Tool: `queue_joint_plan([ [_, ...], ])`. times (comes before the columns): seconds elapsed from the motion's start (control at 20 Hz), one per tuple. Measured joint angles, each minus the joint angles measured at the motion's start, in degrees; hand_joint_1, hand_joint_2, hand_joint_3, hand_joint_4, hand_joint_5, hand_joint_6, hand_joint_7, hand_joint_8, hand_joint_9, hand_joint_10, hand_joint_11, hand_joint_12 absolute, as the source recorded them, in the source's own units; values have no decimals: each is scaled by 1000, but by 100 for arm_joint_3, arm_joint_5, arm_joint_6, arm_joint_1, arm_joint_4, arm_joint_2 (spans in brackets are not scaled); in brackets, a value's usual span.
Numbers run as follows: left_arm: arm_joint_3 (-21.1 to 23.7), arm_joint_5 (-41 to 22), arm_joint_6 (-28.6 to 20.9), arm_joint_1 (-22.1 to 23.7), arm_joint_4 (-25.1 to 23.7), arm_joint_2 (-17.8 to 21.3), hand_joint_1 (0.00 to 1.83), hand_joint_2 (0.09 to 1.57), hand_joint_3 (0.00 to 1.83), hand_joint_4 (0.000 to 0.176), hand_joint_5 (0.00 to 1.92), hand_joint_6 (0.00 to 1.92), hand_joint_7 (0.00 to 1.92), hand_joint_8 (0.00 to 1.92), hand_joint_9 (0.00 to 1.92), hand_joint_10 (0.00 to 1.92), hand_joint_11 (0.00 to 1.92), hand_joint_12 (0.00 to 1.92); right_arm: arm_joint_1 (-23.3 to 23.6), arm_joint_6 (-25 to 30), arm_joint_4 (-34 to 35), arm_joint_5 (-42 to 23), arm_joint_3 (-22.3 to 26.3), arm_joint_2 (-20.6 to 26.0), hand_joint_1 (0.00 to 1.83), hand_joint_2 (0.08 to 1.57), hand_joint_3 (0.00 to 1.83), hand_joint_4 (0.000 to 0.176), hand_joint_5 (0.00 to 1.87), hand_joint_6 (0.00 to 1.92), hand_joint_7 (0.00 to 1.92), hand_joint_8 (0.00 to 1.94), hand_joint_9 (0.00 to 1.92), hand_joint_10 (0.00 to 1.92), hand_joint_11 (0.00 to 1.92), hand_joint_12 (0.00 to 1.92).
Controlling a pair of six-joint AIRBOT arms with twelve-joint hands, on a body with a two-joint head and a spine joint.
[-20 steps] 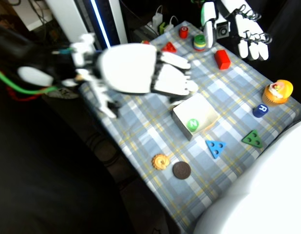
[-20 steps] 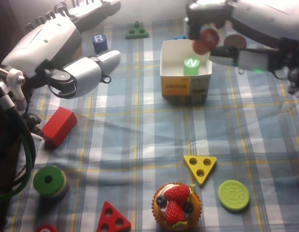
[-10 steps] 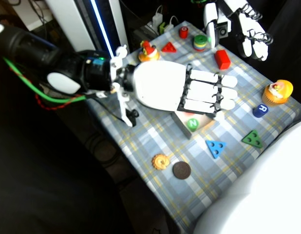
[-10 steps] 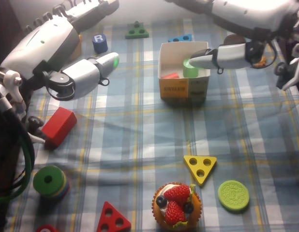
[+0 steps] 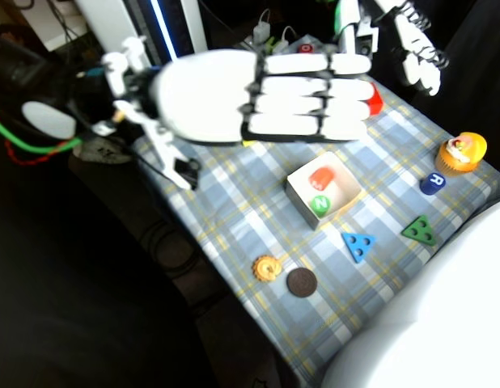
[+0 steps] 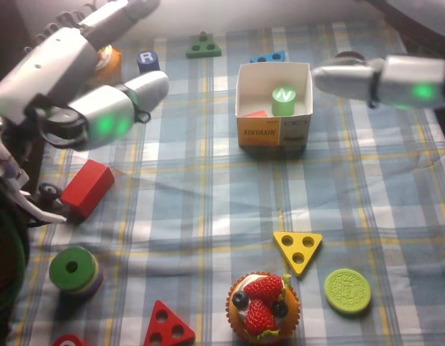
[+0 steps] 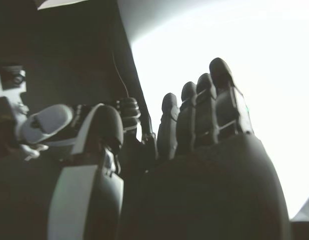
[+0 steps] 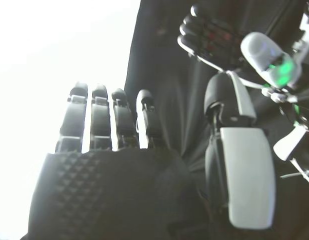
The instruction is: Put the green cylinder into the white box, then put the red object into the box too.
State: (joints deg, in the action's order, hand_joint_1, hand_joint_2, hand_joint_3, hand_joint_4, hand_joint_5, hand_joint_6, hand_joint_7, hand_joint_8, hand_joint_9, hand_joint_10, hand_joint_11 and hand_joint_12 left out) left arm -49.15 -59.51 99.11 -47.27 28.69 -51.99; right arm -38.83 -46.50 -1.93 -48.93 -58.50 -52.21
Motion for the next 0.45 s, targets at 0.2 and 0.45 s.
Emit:
queue_joint_plan([
  [0.2, 0, -278, -647, -144, -289, 107, 439, 1359, 0, 117, 41, 11, 13, 0, 17, 1, 0, 97, -824, -24, 603, -962, 339, 400, 493, 1225, 15, 71, 0, 0, 0, 0, 0, 0, 0, 0],
  [0.45, 4, -732, -1512, -372, -623, 304, 399, 1319, 0, 130, 0, 0, 0, 0, 0, 0, 0, 0, -1740, -37, 1169, -2181, 721, 726, 607, 1224, 7, 32, 0, 0, 0, 0, 0, 0, 0, 0],
])
